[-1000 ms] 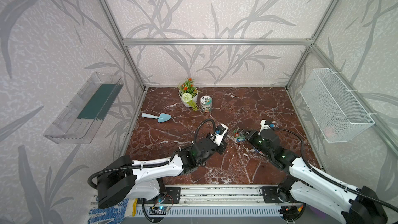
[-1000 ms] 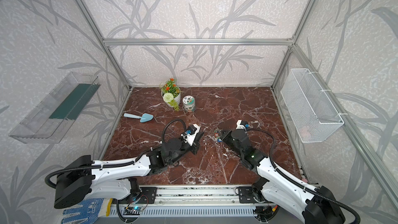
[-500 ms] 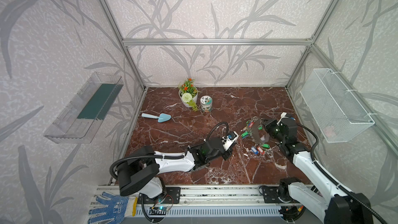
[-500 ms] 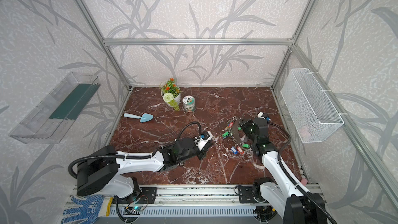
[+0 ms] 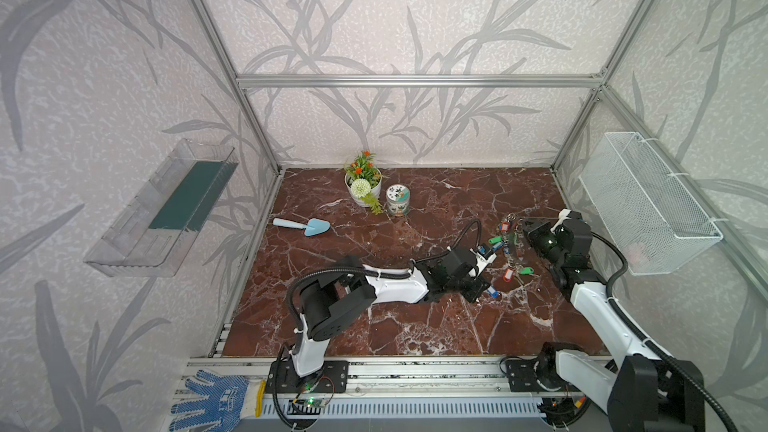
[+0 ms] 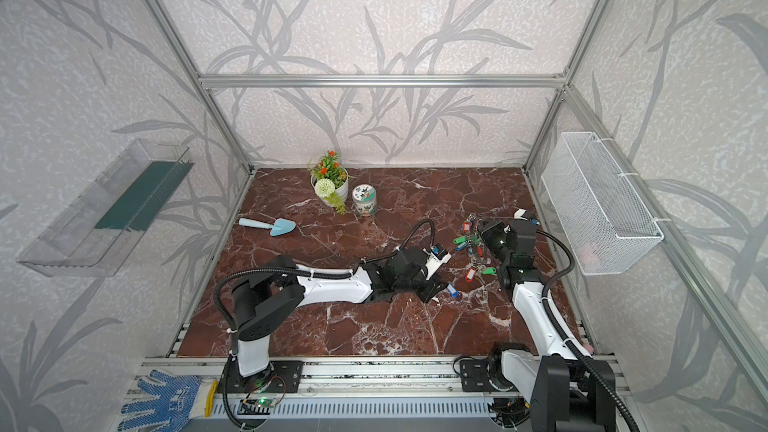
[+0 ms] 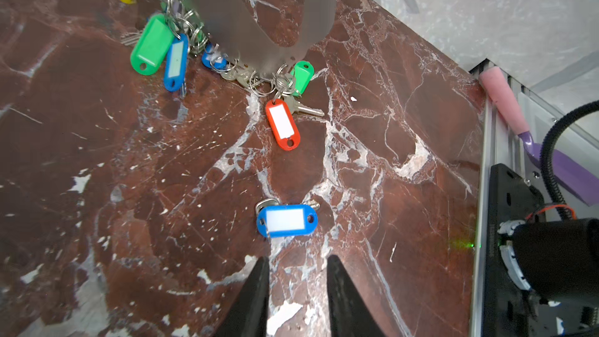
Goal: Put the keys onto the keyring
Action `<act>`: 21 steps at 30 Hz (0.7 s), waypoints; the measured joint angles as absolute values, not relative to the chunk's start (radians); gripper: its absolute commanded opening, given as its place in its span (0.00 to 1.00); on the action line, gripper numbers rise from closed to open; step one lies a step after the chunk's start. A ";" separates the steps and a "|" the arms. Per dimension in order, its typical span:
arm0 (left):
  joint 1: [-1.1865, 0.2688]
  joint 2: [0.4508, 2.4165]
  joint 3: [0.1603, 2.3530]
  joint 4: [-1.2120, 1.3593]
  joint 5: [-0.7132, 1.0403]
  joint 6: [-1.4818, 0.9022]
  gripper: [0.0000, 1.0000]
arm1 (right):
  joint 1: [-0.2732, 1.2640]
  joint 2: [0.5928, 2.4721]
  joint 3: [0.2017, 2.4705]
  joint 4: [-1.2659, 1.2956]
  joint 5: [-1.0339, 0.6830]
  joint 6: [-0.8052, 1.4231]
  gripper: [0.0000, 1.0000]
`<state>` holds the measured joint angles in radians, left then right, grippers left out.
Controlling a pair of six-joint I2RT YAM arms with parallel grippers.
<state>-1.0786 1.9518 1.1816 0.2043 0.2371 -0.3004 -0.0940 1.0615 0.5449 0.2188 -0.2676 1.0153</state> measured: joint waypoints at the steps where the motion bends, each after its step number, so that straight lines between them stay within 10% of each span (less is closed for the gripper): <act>1: -1.079 1.963 1.206 0.173 0.243 -0.318 0.37 | -0.100 1.061 0.545 0.219 -0.276 1.013 0.00; 21: -1.088 2.163 1.489 -0.173 0.174 -0.413 0.27 | -0.192 1.104 0.543 0.311 -0.396 1.043 0.00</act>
<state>-1.0878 2.1632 1.4891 -0.1734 0.1738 -0.4133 -0.1925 1.1042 0.5426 0.3107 -0.3962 1.0431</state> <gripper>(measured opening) 0.281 0.050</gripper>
